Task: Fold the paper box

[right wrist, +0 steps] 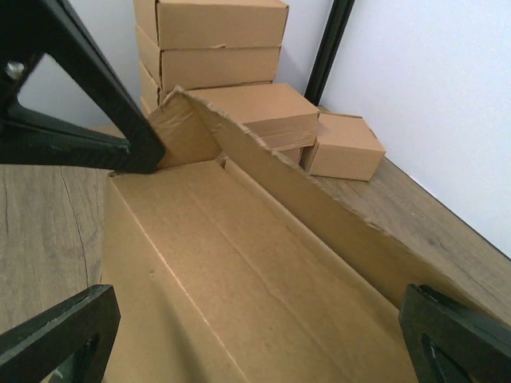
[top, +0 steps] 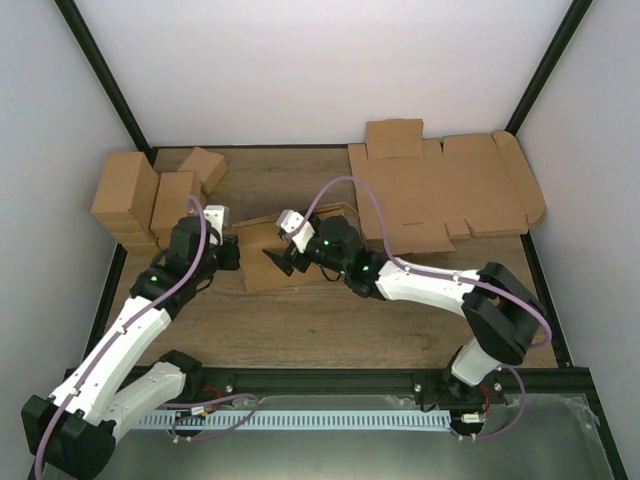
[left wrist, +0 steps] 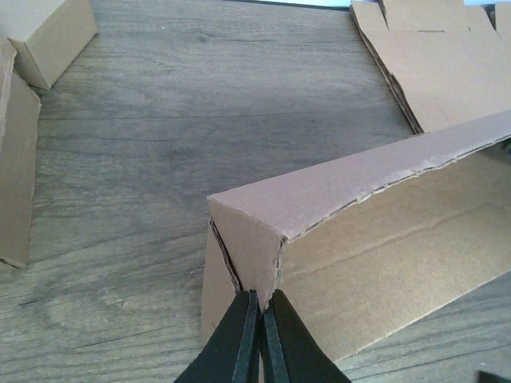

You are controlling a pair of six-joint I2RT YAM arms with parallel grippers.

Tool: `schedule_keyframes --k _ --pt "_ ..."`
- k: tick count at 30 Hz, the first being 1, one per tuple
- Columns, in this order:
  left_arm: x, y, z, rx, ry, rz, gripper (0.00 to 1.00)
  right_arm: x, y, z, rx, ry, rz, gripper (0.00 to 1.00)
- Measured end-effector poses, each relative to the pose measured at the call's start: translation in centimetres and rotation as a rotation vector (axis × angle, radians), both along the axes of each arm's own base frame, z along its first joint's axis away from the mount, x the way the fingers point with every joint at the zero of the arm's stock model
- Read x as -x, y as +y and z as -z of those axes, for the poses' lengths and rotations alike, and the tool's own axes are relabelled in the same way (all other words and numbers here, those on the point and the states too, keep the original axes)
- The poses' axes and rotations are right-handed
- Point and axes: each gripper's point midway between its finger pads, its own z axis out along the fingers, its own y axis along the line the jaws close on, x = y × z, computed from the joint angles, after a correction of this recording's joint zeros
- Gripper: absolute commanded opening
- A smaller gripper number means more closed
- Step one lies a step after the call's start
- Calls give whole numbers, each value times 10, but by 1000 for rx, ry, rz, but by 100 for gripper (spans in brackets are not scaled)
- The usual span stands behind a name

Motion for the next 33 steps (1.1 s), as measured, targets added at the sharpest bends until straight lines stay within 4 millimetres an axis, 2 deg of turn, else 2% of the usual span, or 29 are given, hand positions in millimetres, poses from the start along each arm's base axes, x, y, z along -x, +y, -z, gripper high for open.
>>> schedule_keyframes --k 7,16,26,30,33 --pt "-3 4 3 -21 5 -24 4 -10 22 21 46 6 -22 100" --pt "-4 11 5 -44 5 -55 4 -22 43 24 61 -3 -31 100" --pt "-5 11 5 -44 5 -54 4 -21 41 24 53 -15 -19 100" --pt "-4 9 5 -39 7 -44 4 -9 24 21 43 -11 -8 100" --pt "-4 7 5 -39 7 -33 4 -1 10 5 17 -10 0 100"
